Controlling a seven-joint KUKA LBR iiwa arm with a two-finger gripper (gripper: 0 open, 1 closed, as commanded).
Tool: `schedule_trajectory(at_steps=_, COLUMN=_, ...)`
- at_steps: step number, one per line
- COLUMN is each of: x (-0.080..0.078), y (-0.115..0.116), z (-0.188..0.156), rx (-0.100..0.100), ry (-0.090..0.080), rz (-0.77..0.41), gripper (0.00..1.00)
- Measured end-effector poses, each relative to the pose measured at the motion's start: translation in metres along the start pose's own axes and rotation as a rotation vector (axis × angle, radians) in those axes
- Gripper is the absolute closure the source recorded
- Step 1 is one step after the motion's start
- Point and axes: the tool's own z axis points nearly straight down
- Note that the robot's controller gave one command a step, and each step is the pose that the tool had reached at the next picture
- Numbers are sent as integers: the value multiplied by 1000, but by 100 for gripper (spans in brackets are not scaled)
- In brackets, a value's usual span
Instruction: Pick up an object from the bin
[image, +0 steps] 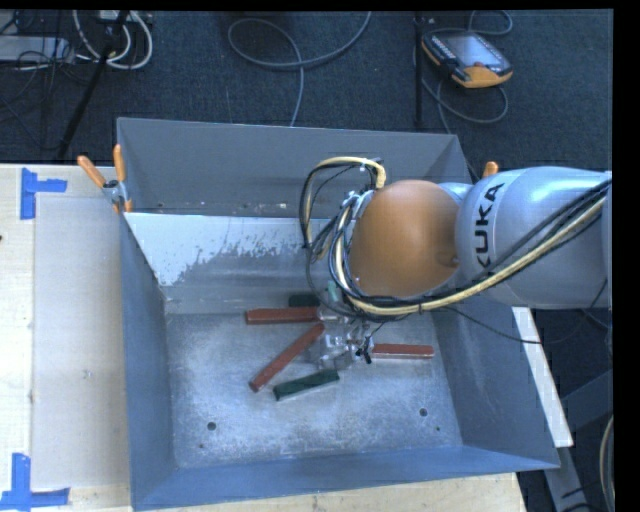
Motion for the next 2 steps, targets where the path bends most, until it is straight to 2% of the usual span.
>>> schedule_trajectory(at_steps=1, x=0, y=0, z=0, rx=0, ry=0, rz=1, gripper=0)
schedule_trajectory(at_steps=2, x=-43, y=-4, z=3, rx=3, ry=0, rz=-24, gripper=0)
